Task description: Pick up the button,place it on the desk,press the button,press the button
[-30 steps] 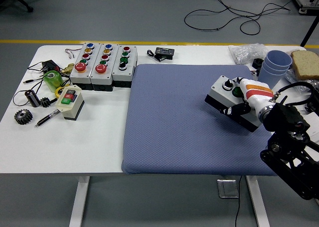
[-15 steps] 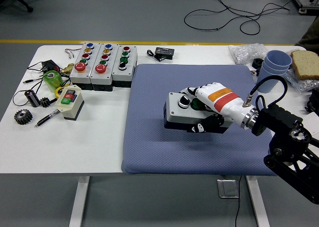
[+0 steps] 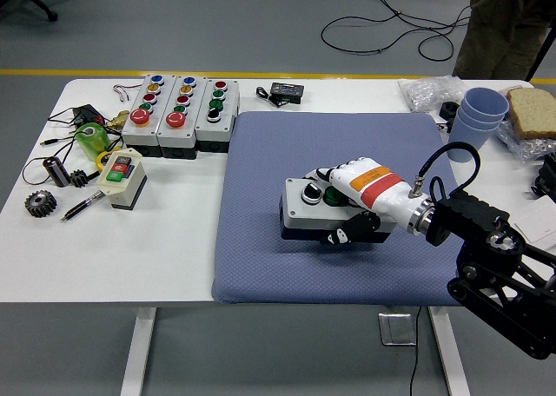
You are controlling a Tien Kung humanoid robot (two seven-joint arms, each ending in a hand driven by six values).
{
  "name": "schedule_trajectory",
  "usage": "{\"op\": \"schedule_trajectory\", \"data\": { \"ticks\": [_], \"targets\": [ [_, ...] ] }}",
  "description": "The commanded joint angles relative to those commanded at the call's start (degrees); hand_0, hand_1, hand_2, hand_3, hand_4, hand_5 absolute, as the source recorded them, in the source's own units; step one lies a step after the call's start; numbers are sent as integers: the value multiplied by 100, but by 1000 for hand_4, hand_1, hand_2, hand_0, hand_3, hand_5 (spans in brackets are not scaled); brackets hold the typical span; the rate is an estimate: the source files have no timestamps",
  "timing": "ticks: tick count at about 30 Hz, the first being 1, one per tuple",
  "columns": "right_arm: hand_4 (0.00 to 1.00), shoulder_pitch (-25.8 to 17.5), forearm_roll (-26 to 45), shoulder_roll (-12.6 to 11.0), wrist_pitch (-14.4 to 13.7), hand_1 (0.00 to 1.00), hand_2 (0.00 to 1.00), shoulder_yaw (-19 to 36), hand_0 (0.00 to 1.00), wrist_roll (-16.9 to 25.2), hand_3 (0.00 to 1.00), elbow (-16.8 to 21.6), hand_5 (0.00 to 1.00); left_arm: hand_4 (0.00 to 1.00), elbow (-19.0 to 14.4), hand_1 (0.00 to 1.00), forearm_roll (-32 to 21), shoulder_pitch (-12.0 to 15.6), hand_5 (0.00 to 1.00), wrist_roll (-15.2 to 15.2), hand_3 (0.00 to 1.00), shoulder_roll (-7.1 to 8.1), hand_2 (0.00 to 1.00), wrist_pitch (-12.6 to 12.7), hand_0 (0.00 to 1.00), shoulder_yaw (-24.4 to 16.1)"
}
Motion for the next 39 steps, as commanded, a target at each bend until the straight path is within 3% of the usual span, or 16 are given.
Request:
{"op": "schedule_trajectory", "data": {
  "ticks": [7,8,13,14,19,20,25,26,36,39],
  "targets": [
    [616,-54,-267,129,3,2,329,46,60,-21,450,-208,29,585,0,863,-39,-7,846,-7,806,0,890,5,743,23],
    [785,-60,-308,141,-6,75,366,50,113,-19,469,-233,120,585,0,863,-42,-7,846,-7,806,0,890,5,742,25],
    [785,-84,-425,164,315,75,366,62,113,-215,469,-260,120,585,0,863,-48,-5,846,-10,806,0,890,8,742,28],
    [853,-86,-417,165,414,422,557,63,599,-256,636,-272,235,585,0,862,-54,-6,847,-12,806,0,889,12,740,32],
    [853,-99,-428,171,579,422,557,103,599,-269,636,-288,235,585,0,862,-80,-12,847,-12,806,0,889,16,740,58],
    [892,-101,-420,169,581,648,724,107,877,-277,773,-279,275,585,0,862,-87,-13,849,-12,805,0,889,15,741,65],
    [892,-130,-355,165,633,648,724,174,877,-334,773,-215,275,585,0,862,-112,-12,849,-15,805,0,889,14,741,80],
    [963,-134,-342,165,652,833,921,187,998,-341,995,-205,307,584,0,862,-114,-12,849,-15,805,0,889,14,741,81],
    [984,-206,-37,96,747,878,967,264,998,-327,998,89,306,584,0,862,-161,-15,850,-28,804,0,890,8,740,131],
    [984,-301,99,22,723,896,978,447,998,-337,998,398,305,583,0,862,-189,-22,851,-40,804,0,889,8,740,169]
  ]
}}
